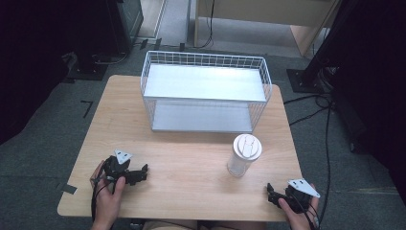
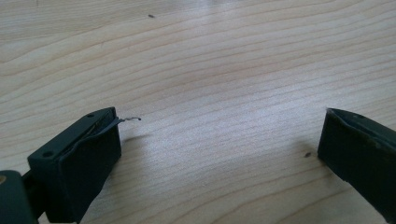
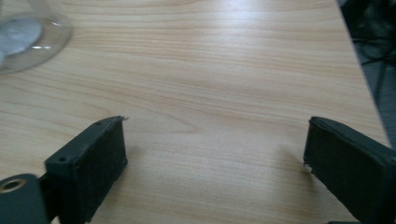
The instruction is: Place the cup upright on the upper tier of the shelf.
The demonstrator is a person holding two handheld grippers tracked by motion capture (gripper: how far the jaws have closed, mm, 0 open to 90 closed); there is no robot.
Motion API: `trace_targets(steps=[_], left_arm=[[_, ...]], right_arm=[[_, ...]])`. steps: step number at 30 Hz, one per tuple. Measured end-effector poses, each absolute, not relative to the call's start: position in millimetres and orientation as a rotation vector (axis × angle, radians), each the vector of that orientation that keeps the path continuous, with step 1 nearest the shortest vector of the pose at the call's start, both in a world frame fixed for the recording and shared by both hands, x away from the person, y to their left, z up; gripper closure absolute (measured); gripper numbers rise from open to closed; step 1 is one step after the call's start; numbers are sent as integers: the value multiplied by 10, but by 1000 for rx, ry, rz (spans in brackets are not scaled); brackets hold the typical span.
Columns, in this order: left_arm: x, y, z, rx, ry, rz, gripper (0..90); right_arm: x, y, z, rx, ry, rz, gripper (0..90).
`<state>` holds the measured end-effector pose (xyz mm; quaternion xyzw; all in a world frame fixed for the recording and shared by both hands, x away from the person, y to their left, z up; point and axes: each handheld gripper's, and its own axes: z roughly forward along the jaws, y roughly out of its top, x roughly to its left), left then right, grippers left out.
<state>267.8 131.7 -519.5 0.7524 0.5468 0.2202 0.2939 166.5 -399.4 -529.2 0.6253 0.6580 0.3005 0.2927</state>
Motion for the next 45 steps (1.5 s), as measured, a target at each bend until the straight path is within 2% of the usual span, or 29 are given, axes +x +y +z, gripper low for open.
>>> trace_targets(steps=[9, 17, 45], left_arm=[[2678, 1317, -5195, 2003, 1456, 586, 0], [2682, 1300, -5195, 1992, 1476, 595, 0], [2682, 1298, -5195, 1991, 1478, 595, 0]], right_arm=[[1640, -3983, -5263, 1668, 1761, 851, 78], [1566, -4015, -5009, 1669, 1661, 967, 79], [1635, -3734, -4682, 1563, 1724, 994, 80]])
